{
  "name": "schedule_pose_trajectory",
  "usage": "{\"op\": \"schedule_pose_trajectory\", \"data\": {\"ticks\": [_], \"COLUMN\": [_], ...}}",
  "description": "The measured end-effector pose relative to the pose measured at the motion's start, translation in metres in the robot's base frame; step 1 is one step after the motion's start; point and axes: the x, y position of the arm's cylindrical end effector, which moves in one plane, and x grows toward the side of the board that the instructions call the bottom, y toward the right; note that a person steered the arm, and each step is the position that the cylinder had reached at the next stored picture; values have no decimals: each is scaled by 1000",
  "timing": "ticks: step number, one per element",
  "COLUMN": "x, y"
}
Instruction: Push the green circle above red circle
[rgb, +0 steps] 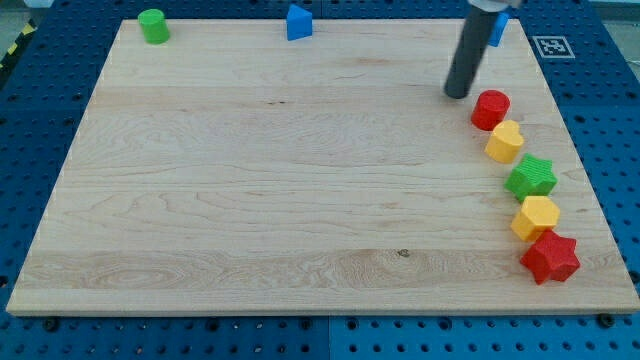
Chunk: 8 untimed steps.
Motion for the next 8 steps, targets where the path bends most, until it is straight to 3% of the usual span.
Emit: {"op": "schedule_pose_trajectory", "data": {"ticks": [2, 3, 4, 5, 7, 8], "x": [0, -21, -71, -76, -140, -140], "y": [-243, -371, -456, -456, -456, -455]}}
